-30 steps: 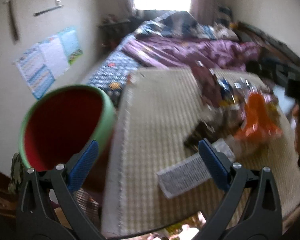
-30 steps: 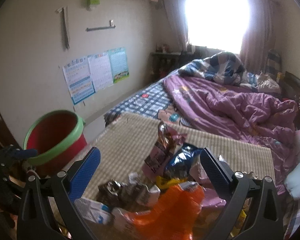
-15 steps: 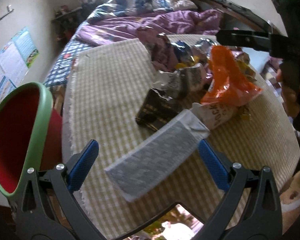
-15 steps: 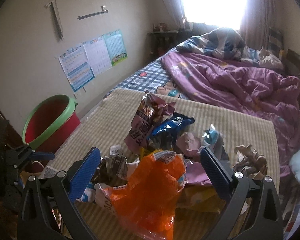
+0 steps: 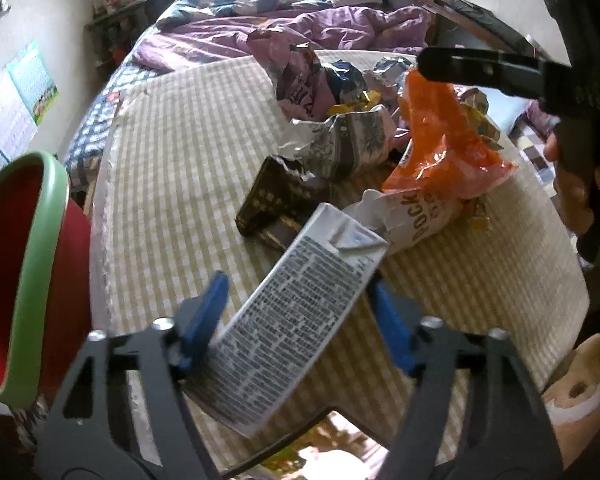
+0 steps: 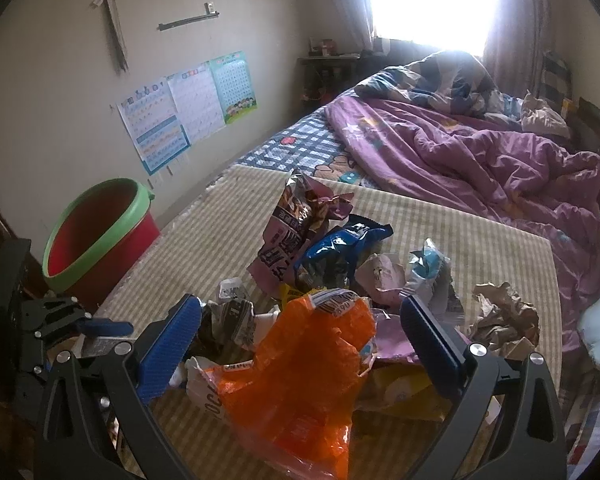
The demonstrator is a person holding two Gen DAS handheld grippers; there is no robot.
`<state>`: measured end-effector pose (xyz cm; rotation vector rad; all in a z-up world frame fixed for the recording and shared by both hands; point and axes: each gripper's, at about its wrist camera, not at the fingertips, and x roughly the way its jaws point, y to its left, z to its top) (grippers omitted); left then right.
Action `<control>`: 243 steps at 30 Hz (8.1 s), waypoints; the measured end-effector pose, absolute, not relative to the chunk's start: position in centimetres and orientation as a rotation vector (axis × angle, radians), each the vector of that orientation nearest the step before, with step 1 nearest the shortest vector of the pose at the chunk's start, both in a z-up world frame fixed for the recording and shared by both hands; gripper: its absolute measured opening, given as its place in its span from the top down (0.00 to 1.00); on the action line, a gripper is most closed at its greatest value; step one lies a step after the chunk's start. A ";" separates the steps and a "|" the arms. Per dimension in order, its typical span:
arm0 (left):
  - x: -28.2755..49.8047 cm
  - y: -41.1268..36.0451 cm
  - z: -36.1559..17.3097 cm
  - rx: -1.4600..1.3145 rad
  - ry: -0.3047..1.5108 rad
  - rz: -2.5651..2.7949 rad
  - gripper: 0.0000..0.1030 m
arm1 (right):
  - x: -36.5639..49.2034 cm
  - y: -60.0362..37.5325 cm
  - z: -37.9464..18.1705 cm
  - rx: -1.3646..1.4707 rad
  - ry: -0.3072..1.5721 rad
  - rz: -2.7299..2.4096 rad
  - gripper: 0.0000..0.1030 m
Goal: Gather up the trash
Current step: 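Grasp the white carton with the left tool while the right tool grasps the orange bag, then carry both items to the red bin and open both tools to drop them, then grasp the dark crumpled wrapper with the left tool, then grasp a small white wrapper with the right tool while the left tool carries its wrapper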
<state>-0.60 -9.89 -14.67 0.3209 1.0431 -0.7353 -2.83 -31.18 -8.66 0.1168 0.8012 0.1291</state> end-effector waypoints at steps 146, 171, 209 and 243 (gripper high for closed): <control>4.3 -10.8 -14.7 -0.106 1.070 -0.462 0.38 | -2.8 -35.5 -10.8 0.330 0.824 0.059 0.27; 4.9 -10.5 -16.5 -0.184 1.137 -0.470 0.47 | -1.6 -32.5 -11.2 0.292 0.869 0.118 0.27; 2.4 -4.6 -11.8 -0.229 0.953 -0.286 0.47 | 0.0 -26.0 -12.7 0.144 0.974 0.294 0.81; 2.1 3.1 -7.7 -0.262 0.797 -0.065 0.47 | 0.7 -24.5 -8.8 0.156 0.865 0.360 0.93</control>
